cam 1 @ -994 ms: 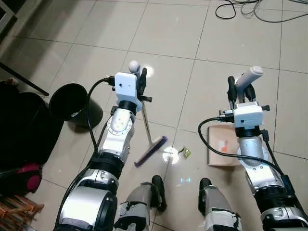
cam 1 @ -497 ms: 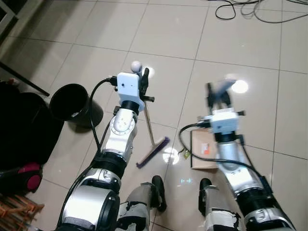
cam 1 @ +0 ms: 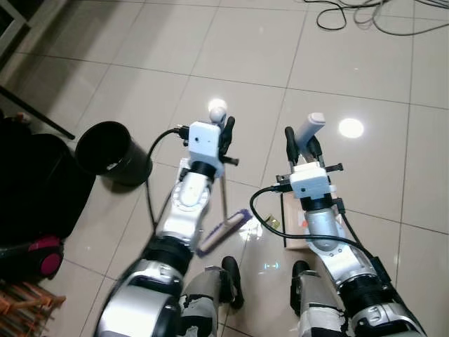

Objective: Sweep floor

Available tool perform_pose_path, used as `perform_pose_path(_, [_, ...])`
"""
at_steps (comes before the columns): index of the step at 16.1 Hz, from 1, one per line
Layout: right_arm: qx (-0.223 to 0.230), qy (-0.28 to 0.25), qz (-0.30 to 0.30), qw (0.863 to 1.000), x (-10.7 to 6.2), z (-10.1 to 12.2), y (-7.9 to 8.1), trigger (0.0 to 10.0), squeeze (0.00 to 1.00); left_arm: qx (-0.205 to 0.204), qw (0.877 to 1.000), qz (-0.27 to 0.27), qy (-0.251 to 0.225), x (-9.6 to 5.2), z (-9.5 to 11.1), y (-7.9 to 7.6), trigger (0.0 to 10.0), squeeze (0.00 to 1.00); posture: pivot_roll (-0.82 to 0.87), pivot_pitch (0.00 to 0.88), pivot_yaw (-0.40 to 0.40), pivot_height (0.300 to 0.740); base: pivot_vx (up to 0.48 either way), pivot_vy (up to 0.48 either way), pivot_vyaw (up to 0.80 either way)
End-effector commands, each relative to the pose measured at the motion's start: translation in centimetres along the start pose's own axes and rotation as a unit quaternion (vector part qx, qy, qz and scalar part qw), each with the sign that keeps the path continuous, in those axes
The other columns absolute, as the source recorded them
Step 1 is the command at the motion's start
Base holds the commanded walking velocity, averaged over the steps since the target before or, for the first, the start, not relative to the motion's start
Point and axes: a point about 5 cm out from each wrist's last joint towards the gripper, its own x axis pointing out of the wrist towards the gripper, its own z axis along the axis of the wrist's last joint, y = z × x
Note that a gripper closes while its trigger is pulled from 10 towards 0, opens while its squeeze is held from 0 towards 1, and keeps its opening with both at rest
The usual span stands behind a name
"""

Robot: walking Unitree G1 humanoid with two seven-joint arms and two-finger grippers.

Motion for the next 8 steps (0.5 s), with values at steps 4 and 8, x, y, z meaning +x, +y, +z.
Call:
perform_pose_path(4, [0.006,0.004,0.039,0.999,-1.1,0.5,2.3,10.0,0.0,-0.082,0.988,0.121,0.053,-0.1,-1.4,-0.4,10.0,0.0,0.05,0.323,0.208,0.74,0.0,0.0,0.0])
perform_pose_path(8, [0.023,0.045,-0.002,0.999,-1.3,-0.1,2.2,10.0,0.0,-0.175,0.965,0.185,0.058,1.0,-0.8,-0.6,10.0,0.0,0.05,0.334,0.211,0.74,0.0,0.0,0.0])
